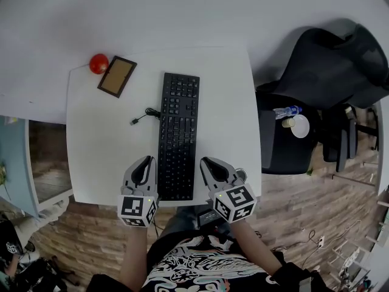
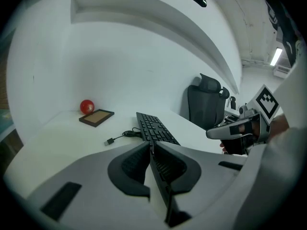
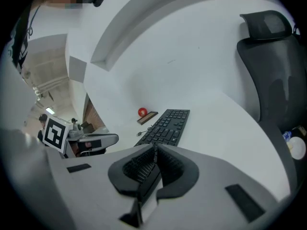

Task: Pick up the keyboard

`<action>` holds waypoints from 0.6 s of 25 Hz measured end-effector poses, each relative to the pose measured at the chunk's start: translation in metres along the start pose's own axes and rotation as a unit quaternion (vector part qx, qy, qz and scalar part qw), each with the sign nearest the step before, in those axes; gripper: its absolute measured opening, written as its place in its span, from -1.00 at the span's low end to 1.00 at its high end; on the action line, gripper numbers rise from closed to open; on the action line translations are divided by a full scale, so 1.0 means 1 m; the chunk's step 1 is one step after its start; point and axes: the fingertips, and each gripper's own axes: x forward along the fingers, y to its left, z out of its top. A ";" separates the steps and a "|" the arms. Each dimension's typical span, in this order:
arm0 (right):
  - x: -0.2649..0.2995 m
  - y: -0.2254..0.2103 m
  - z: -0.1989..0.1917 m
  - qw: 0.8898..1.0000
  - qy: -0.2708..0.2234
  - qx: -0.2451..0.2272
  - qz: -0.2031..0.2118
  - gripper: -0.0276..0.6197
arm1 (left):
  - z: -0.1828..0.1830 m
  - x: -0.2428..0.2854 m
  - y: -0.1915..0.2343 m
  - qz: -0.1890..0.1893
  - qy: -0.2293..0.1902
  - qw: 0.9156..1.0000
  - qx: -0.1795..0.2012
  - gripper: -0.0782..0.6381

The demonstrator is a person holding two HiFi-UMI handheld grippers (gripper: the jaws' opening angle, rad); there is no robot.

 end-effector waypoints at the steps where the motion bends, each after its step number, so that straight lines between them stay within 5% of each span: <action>1: 0.003 0.000 -0.003 1.000 0.005 0.005 0.001 -0.82 | -0.003 0.002 0.001 -0.002 0.006 1.000 -0.004 -0.73; 10: 0.026 -0.016 -0.024 0.998 0.047 0.052 0.007 -0.79 | -0.018 0.029 0.003 -0.028 0.048 0.998 -0.037 -0.72; 13: 0.035 -0.020 -0.032 0.995 0.069 0.076 0.017 -0.56 | -0.025 0.038 0.003 -0.036 0.068 0.996 -0.047 -0.70; 15: 0.041 -0.022 -0.038 0.992 0.085 0.092 0.025 -0.51 | -0.030 0.043 0.003 -0.042 0.083 0.994 -0.057 -0.50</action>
